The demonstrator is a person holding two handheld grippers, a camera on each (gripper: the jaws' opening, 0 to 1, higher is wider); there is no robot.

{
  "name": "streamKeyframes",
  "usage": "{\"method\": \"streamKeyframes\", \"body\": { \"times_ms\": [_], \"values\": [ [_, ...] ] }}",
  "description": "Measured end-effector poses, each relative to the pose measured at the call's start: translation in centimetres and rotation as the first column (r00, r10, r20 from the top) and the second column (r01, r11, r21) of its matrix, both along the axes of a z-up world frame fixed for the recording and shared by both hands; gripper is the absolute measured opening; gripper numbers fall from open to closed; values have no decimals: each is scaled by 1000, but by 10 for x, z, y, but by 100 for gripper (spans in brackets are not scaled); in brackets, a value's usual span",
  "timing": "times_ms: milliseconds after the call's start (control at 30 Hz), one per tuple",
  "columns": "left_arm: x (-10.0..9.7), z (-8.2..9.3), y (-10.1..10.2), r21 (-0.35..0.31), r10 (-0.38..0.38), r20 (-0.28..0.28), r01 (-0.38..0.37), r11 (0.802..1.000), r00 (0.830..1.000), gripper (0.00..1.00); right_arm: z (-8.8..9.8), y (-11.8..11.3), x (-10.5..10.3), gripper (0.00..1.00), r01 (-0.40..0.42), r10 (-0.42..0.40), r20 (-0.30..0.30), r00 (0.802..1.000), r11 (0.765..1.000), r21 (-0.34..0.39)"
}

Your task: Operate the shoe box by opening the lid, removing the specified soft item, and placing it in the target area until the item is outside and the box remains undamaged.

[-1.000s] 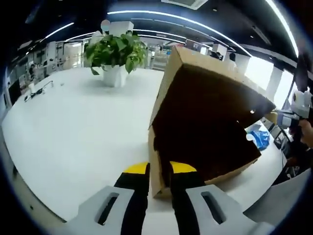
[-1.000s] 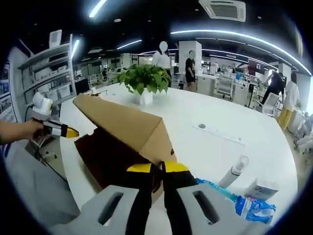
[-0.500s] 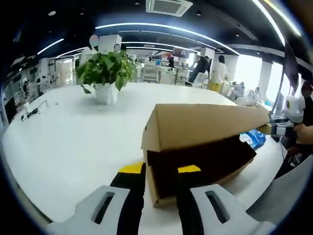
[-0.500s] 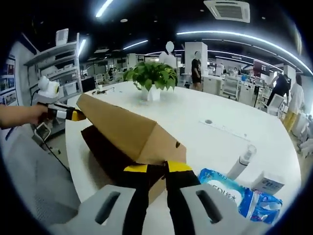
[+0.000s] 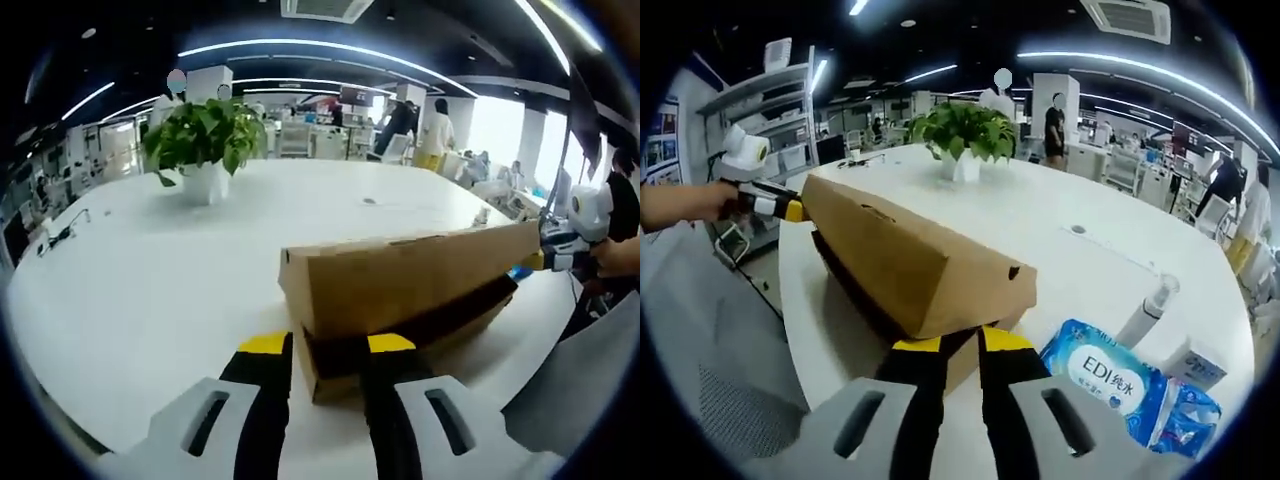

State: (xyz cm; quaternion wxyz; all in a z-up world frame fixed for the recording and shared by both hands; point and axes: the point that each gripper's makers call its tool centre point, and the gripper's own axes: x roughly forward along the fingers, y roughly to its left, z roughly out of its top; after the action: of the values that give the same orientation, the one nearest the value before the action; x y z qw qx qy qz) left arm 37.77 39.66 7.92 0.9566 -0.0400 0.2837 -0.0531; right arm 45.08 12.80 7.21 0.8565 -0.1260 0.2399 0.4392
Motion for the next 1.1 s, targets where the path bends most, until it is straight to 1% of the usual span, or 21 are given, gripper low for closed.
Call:
{"method": "streamKeyframes", "body": {
  "times_ms": [100, 233, 400, 533, 600, 633, 700, 867, 933, 1000, 1100],
  "values": [
    [-3, -4, -3, -6, -7, -15, 7, 1000, 1000, 26, -7, -1, -4, 12, -19, 19, -2, 1000, 1000, -14],
    [-8, -11, -5, -10, -9, -42, 9, 1000, 999, 30, -13, 0, -9, 13, -59, 59, 8, 998, 997, -41],
    [-14, -19, -4, -8, -9, -64, 8, 1000, 998, 31, -18, -2, -13, 15, -87, 88, 15, 996, 994, -65],
    [-20, -28, -4, -2, -12, -99, 12, 1000, 995, 31, -19, -1, -15, 16, -102, 104, 25, 994, 993, -67],
    [-20, -30, -4, -8, -11, -100, 10, 1000, 995, 30, -19, 0, -15, 16, -117, 119, 30, 992, 991, -71],
    [-21, -32, -4, -16, -9, -105, 8, 1000, 994, 30, -20, 1, -16, 16, -122, 124, 30, 992, 990, -71],
    [-23, -35, -4, -12, -13, -119, 11, 1000, 993, 31, -20, 1, -16, 16, -122, 124, 29, 992, 990, -74],
    [-23, -28, -5, -14, -14, -91, 13, 1000, 996, 30, -17, -2, -22, 18, -142, 144, 22, 989, 987, -82],
    [-23, -27, -5, -16, -13, -86, 12, 1000, 996, 30, -20, -1, -28, 20, -168, 170, 18, 985, 981, -99],
    [-21, -26, -5, -9, -17, -80, 17, 1000, 997, 30, -22, -2, -30, 20, -182, 187, 32, 982, 977, -113],
    [-22, -28, -7, -5, -24, -93, 23, 1000, 995, 30, -24, -2, -31, 19, -175, 179, 26, 984, 979, -103]
  ]
}}
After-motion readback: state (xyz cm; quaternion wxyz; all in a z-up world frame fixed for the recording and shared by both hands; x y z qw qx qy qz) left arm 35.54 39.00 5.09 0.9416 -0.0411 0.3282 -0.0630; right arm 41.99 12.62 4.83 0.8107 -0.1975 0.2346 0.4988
